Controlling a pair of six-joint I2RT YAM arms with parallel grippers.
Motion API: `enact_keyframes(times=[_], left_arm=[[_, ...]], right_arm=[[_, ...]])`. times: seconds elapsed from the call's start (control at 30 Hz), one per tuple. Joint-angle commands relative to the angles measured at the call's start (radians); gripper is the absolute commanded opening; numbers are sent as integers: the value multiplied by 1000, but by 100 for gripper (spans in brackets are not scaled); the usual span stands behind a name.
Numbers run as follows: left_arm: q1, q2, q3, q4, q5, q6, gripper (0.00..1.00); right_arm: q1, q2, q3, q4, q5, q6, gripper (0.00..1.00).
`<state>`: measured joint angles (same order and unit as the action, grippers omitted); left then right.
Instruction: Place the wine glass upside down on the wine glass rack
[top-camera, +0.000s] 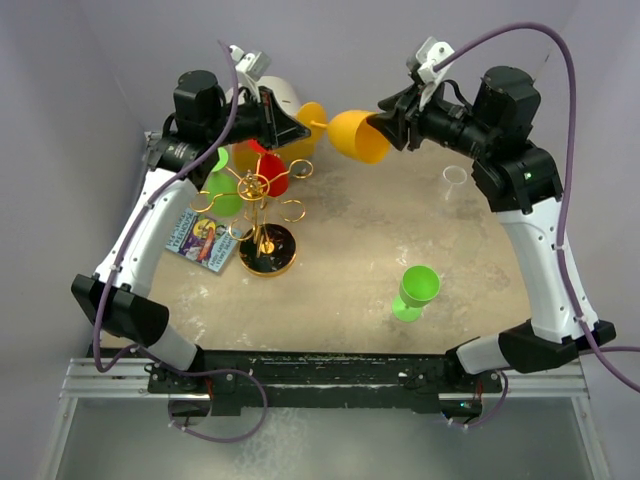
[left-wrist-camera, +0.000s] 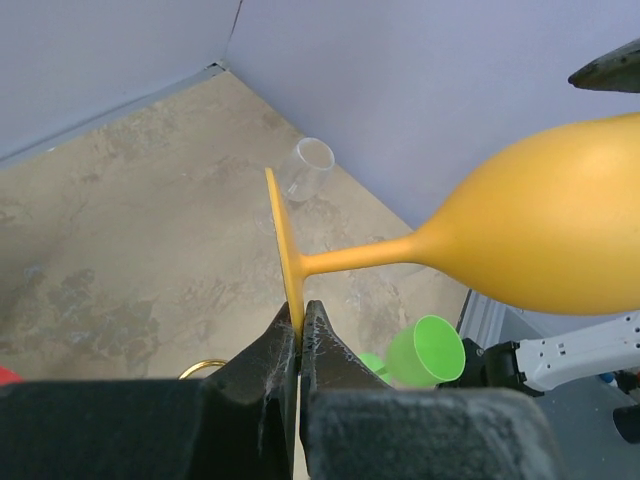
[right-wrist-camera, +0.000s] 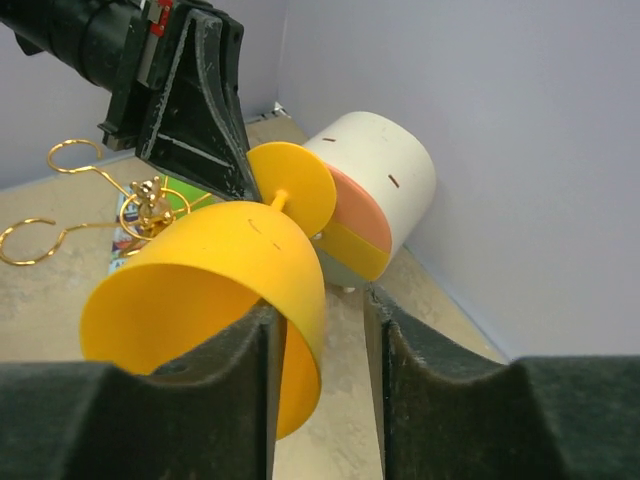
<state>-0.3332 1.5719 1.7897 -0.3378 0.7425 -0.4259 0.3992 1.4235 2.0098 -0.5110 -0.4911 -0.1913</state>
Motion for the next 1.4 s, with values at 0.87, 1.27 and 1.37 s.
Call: enact_keyframes(times=[0.87, 1.27, 1.37], left_arm=[[105, -332, 131, -325, -339, 691, 0], [199, -544, 136, -674, -453, 1049, 0], [249, -592, 138, -734, -474, 1086, 0]], right_arm=[[-201, -213, -19, -63, -216, -70, 82], [-296, -284, -169, -59, -177, -115, 86], [-296, -290, -184, -94, -141, -134, 86]])
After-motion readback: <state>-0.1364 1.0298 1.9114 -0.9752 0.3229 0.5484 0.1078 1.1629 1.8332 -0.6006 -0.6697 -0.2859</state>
